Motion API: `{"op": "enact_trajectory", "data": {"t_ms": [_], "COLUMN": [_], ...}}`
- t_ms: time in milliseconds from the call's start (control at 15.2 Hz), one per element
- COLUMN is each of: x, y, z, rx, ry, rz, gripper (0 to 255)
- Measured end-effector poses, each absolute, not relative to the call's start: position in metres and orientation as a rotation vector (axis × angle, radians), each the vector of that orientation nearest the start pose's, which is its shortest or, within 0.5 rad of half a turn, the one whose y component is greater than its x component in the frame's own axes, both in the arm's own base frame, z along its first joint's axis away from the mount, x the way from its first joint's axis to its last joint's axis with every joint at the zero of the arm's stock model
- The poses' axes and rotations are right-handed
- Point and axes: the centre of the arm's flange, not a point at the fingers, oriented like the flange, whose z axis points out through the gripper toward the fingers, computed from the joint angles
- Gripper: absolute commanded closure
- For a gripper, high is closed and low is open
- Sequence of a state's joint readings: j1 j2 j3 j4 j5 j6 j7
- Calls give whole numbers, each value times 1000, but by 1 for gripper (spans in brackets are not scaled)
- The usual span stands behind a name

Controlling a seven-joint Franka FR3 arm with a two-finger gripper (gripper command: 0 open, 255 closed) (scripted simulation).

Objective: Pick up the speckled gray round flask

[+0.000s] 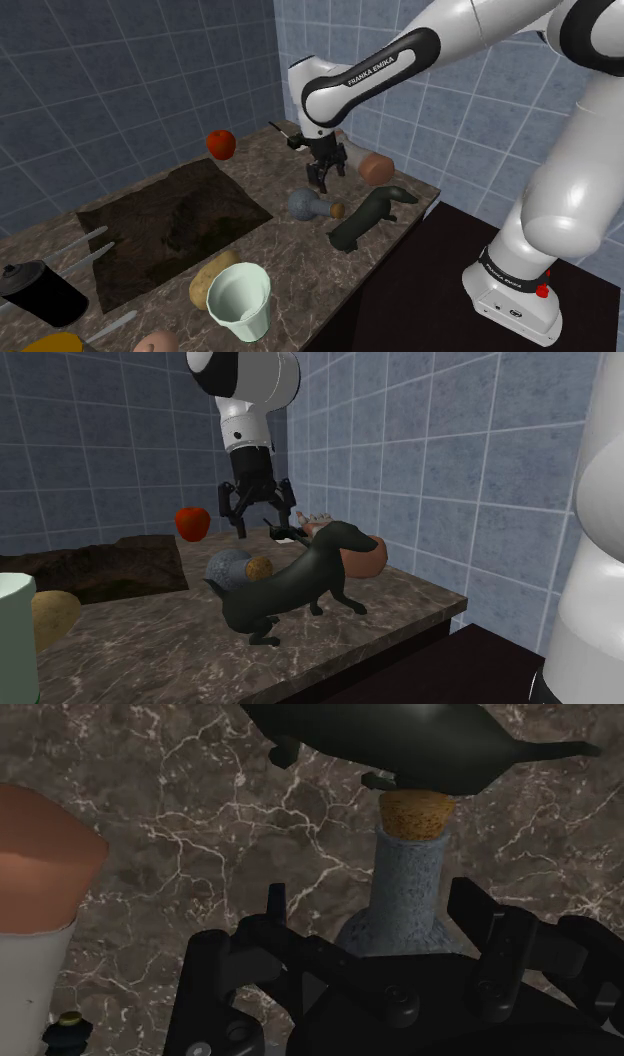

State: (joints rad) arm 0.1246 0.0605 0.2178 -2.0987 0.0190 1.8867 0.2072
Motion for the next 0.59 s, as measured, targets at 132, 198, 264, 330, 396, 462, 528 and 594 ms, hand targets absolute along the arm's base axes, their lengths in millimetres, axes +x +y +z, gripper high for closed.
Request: {"op": "enact_trajectory", "data": {"t_ms": [132,198,264,330,396,462,528,594], "x": [504,511,519,521,522,524,524,524], "y": [194,203,211,213,215,216,217,217], "z": [353,345,339,331,324,318,313,308], "rx": [-3137,-3130,-3124,-3121,-3119,-3118,-3118,-3117], "ry": [-206,-208,-209,-210,-210,-210,-210,-210], "rz": [463,480,496,504,509,511,512,512], "gripper": [0,0,0,0,0,0,0,0]}}
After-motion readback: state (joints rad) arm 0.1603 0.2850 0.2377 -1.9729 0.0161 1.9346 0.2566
